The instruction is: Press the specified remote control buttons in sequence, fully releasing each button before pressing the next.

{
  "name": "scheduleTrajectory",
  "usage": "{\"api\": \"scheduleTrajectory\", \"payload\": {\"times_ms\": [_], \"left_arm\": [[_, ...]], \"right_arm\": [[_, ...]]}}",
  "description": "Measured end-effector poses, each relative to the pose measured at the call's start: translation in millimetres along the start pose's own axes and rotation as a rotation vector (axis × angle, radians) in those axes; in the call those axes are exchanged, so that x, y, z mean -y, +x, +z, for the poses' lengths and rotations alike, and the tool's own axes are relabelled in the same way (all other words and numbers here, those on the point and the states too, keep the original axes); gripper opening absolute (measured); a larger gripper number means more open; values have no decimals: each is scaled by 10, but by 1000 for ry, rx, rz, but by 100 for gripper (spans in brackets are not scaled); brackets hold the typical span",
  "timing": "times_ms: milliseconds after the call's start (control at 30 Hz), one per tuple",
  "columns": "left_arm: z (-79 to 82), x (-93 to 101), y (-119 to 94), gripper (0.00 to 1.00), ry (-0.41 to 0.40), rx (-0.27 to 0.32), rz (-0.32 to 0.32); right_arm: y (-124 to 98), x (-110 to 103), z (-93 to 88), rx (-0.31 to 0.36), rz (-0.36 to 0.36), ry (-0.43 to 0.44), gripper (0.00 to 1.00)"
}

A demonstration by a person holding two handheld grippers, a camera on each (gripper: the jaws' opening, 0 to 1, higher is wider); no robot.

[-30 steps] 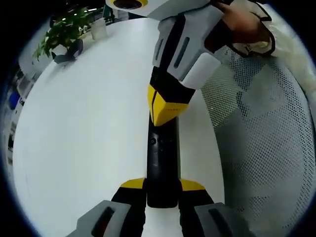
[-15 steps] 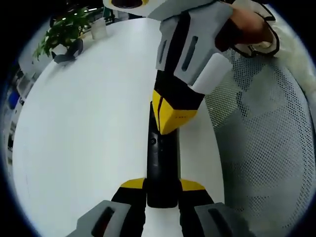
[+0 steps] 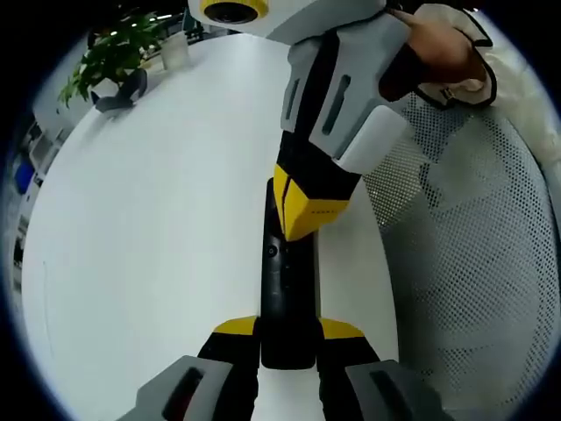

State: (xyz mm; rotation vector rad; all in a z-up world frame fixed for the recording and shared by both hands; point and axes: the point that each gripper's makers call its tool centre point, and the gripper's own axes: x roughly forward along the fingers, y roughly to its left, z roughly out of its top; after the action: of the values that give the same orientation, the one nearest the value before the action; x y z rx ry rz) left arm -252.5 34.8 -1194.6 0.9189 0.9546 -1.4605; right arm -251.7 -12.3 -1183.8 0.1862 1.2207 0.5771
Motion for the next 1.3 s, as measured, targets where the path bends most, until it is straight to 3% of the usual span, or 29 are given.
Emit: {"api": "scheduleTrajectory", "payload": {"times_ms": [333,633,900,1300], "left_arm": [[0,0,5,22,8,-15,8],[-2,1,7,22,12,-33,14],[-1,-2,5,22,11,-33,9],[1,-3,6,22,9,-32,2]], "right_arm": [[9,-4,3,5,-22,7,0],[-27,9,8,21,11,33,0],[-50,110,61,38,-31,34,0],[-18,111,102,28,-32,26,0]]}}
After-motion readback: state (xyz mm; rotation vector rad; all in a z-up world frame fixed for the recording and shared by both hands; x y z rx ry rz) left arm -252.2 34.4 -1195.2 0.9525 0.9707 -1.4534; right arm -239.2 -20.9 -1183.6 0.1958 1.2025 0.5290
